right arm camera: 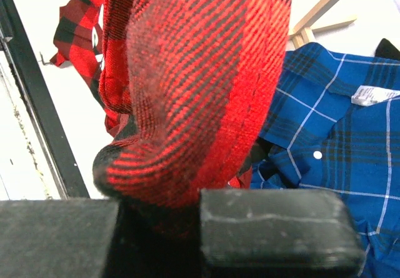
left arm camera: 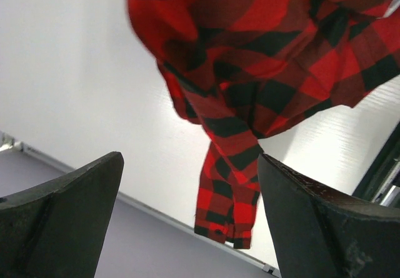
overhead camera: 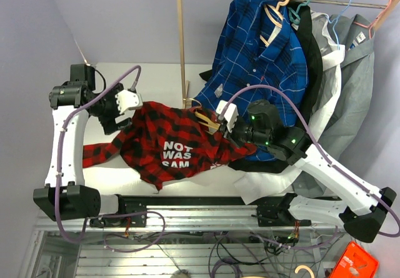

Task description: Place the shirt on the hanger

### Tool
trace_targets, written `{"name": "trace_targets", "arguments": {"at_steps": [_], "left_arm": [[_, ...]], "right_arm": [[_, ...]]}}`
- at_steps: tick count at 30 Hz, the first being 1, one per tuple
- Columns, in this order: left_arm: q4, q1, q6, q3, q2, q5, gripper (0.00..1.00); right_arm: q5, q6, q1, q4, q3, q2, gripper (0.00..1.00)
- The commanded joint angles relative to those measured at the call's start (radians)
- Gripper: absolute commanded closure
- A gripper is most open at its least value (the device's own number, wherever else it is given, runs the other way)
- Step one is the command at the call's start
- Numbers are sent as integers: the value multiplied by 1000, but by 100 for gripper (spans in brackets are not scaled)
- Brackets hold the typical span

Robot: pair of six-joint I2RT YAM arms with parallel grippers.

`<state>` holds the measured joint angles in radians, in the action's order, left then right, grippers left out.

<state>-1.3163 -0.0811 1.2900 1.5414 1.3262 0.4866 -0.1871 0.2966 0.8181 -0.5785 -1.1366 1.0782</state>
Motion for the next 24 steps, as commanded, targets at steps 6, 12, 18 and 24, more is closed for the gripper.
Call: {"name": "trace_targets", "arguments": {"at_steps": [6,12,18,24], "left_arm": [[-168,-8,95,-23,64,239,1],[-137,-6,71,-50,120,317,1],[50,-6,-25,-118,125,296,15],[306,-6,-156,-244,53,292,90]], "right_arm": [[-36,13,-7,-8,-62,-3,100],[-50,21,-8,-7,-78,16,100],[-61,22,-14,11,-77,11,100],[-78,15,-15,3,-94,12,100]]}}
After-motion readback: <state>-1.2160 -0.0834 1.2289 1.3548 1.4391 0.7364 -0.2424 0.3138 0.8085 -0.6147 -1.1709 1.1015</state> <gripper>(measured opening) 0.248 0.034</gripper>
